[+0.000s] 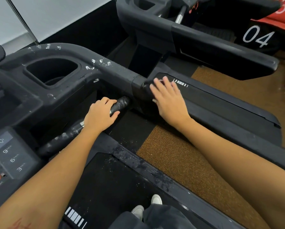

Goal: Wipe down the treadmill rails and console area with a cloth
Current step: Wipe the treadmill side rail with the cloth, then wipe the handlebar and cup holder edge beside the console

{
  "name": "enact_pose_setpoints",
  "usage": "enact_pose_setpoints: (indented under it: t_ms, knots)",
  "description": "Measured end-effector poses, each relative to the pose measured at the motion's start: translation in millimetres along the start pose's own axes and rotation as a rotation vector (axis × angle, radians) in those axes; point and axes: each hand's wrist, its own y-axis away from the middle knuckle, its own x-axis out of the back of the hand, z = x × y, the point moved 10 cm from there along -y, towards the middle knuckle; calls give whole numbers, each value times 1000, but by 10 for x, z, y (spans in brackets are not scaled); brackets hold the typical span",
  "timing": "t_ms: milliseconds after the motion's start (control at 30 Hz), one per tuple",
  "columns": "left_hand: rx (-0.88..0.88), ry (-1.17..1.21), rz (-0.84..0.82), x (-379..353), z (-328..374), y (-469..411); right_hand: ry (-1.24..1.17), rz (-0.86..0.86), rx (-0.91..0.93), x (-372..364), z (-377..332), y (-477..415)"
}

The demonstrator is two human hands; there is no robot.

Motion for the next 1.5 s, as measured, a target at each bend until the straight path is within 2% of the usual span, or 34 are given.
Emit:
enact_pose_setpoints:
  t_ms: [67,133,233,400,700,1033,1400,1500]
  knots:
    - [5,-3,-5,-2,2,-4,-250,-43,-136,8,194,-65]
    - [10,-2,-7,-7,-1,-6,-354,-57,-77,-6,179,-29]
    - [18,3,-5,-11,-11,-2,-308,-51,92,-26,61,89]
    - [47,23,-17,-13,-32,-3,-375,-123,45,-134,100,-8]
    - [122,100,-71,-31,-77,-6,-443,-140,28,-208,-104,-538]
    - [178,137,-93,-36,-130,-3,-411,-70,158,-115,-138,-333]
    - [163,130,-100,-47,-127,-28,-721,-168,-196,-428,-58,-1085]
    - [162,137,-97,-56,-134,-20,-733,-180,-215,-471,-66,-1135]
